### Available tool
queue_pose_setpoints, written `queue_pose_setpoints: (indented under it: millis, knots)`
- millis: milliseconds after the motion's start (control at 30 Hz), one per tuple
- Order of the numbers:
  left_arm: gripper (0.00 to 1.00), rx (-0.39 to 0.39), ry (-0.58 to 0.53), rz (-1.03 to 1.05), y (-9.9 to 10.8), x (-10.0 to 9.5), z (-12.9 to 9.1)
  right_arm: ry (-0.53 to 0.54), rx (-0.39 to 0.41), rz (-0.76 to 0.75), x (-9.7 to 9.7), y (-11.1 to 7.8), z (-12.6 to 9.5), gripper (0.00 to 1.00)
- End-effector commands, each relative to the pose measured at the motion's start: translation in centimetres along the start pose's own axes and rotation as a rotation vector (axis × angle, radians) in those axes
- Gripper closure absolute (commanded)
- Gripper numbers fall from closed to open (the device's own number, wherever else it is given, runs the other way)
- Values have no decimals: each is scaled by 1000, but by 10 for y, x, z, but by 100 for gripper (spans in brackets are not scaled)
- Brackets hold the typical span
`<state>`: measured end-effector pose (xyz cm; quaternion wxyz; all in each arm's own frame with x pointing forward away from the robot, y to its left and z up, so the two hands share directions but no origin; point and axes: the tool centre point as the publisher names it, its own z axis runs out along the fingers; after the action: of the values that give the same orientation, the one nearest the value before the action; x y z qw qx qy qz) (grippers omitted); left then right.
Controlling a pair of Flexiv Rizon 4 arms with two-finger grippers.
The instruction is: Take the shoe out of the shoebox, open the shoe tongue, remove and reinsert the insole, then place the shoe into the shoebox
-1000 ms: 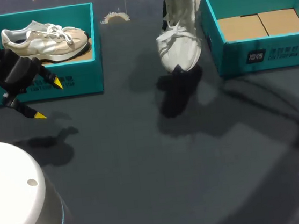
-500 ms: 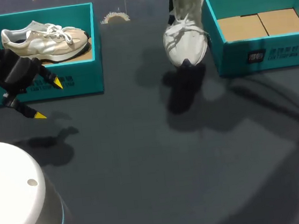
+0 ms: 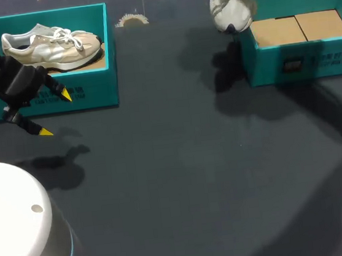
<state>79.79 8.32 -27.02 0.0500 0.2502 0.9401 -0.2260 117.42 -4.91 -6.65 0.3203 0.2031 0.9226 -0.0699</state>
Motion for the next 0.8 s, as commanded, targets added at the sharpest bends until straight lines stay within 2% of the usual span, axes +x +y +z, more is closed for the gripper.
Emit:
queue_pose_setpoints:
  millis: [33,200,600,700,800]
  knots:
    - [0,-2,0,1,0,1,0,13,-38,-11,-10,-17,11,100]
    - [0,-2,0,1,0,1,0,-2,10,-29,-2,-21,10,100]
    - [0,-2,0,1,0,1,0,-2,10,-29,-2,-21,10,100]
    - [0,-2,0,1,0,1,0,24,17,-45,-7,-33,27,100]
    - [0,-2,0,1,0,1,0,27,52,-43,-18,-54,47,100]
